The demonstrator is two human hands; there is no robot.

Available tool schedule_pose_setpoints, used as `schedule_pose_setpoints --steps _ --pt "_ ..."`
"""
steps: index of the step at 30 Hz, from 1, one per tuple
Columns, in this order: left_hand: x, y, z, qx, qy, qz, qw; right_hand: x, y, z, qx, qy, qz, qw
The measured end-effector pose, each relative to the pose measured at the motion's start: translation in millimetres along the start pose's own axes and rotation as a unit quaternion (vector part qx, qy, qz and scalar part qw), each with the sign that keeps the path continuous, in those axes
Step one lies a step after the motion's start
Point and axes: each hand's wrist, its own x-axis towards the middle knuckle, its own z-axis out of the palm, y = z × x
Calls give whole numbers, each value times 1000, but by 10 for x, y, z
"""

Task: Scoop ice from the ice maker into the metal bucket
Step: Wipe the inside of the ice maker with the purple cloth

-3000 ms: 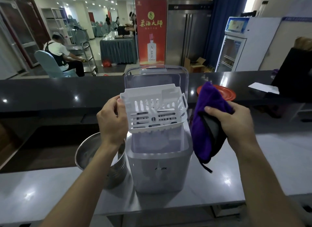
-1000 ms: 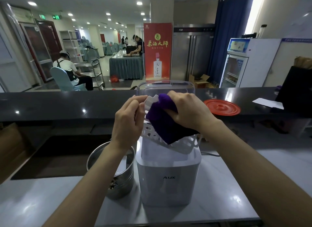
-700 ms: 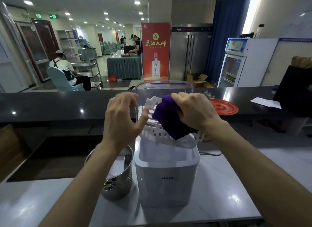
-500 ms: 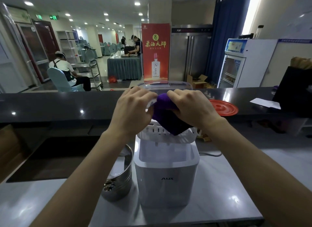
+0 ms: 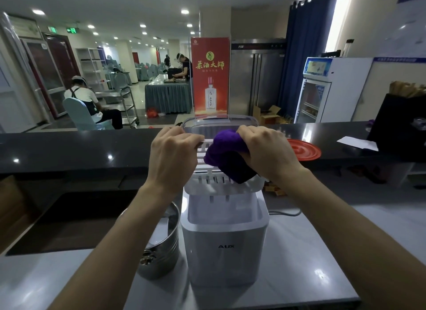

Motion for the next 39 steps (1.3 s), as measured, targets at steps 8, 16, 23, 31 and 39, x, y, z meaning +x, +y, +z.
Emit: schedule_pose_setpoints --steps 8,16,23,31,39 --pt "65 72 -38 12 -88 33 995 -18 100 63 -35 -26 -126 991" --pt "-85 -67 -83 26 -81 -74 994 -160 106 -52 459 206 239 830" --pt "-168 -143 -14 15 -44 -143 989 -247 46 -65 429 225 239 842" --pt "-276 63 123 -24 -31 -127 991 -86 -92 122 180 104 223 952" --pt "-93 209 104 15 -69 -76 995 -13 -40 27 63 98 100 988"
